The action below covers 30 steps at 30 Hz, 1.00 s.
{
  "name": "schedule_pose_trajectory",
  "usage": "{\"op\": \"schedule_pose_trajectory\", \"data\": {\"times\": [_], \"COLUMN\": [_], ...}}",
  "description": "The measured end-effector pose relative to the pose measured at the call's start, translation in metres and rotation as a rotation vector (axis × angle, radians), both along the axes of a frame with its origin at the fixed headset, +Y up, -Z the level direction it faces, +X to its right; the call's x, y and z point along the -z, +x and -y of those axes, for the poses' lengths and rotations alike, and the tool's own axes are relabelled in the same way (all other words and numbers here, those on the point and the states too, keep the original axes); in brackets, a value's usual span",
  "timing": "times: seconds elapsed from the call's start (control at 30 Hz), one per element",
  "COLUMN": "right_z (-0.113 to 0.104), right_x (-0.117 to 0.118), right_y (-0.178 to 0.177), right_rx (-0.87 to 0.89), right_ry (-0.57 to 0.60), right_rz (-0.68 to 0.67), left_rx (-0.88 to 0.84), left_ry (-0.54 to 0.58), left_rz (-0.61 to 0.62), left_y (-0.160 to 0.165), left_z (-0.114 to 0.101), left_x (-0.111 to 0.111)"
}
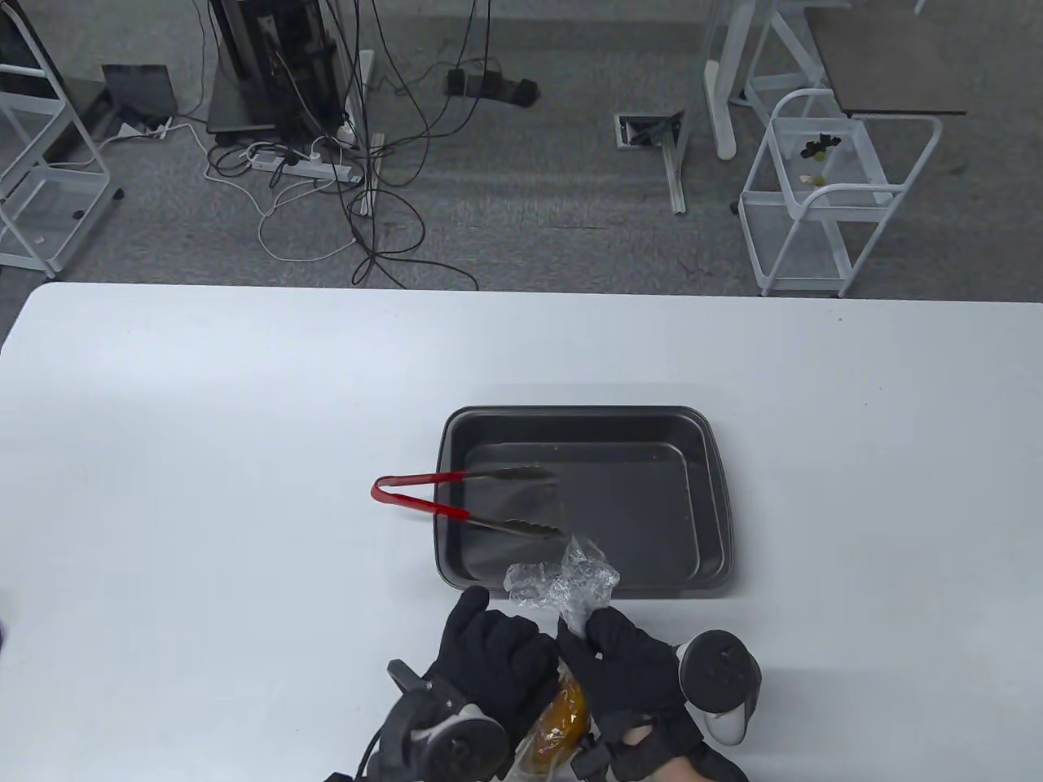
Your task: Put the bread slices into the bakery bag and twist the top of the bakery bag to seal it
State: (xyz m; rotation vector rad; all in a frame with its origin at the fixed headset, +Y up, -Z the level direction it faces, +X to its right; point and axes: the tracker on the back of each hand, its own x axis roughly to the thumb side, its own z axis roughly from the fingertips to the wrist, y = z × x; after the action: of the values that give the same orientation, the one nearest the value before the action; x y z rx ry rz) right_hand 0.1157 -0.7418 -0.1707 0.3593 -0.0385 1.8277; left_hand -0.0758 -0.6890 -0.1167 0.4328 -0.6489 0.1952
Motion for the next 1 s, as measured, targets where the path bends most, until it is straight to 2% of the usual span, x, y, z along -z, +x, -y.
{"op": "schedule_pose_trajectory", "data": {"times": [0.1,0.13,0.17,0.2,0.23,0.27,0.3,0.47,0.53,0.57,0.6,0.67,0.73,0.8,1.0], "right_z": [0.002,0.002,0.004,0.006,0.008,0.012,0.014,0.021,0.023,0.024,0.025,0.026,0.026,0.026,0.026], "right_x": [0.004,0.005,0.007,0.008,0.01,0.01,0.011,0.012,0.013,0.014,0.014,0.015,0.014,0.013,0.008], "right_y": [-0.002,-0.002,-0.002,-0.002,-0.003,-0.002,-0.001,0.002,0.004,0.005,0.005,0.007,0.008,0.01,0.008], "right_rx": [0.037,0.041,0.066,0.087,0.106,0.108,0.12,0.197,0.241,0.26,0.266,0.279,0.28,0.271,0.305], "right_ry": [-0.075,-0.1,-0.172,-0.201,-0.23,-0.286,-0.291,-0.358,-0.393,-0.405,-0.411,-0.419,-0.419,-0.423,-0.465], "right_rz": [-0.062,-0.096,-0.144,-0.183,-0.205,-0.246,-0.268,-0.245,-0.235,-0.225,-0.219,-0.217,-0.214,-0.195,-0.16], "left_rx": [0.244,0.278,0.309,0.302,0.273,0.232,0.181,-0.047,-0.081,-0.084,-0.089,-0.041,0.07,0.111,0.154], "left_ry": [0.336,0.393,0.438,0.456,0.444,0.379,0.332,0.155,0.152,0.15,0.164,0.23,0.303,0.34,0.312], "left_rz": [-0.04,-0.037,-0.037,-0.047,-0.053,-0.067,-0.064,-0.101,-0.003,0.105,0.155,0.196,0.189,0.205,0.173], "left_y": [0.014,0.016,0.017,0.016,0.015,0.012,0.009,-0.021,-0.031,-0.032,-0.031,-0.021,-0.012,-0.006,-0.004], "left_z": [0.0,0.0,0.0,0.001,0.0,0.0,0.0,-0.002,-0.005,-0.006,-0.007,-0.009,-0.008,-0.007,-0.001], "left_x": [-0.018,-0.021,-0.023,-0.024,-0.021,-0.016,-0.012,0.009,0.009,0.006,0.003,-0.006,-0.014,-0.019,-0.012]}}
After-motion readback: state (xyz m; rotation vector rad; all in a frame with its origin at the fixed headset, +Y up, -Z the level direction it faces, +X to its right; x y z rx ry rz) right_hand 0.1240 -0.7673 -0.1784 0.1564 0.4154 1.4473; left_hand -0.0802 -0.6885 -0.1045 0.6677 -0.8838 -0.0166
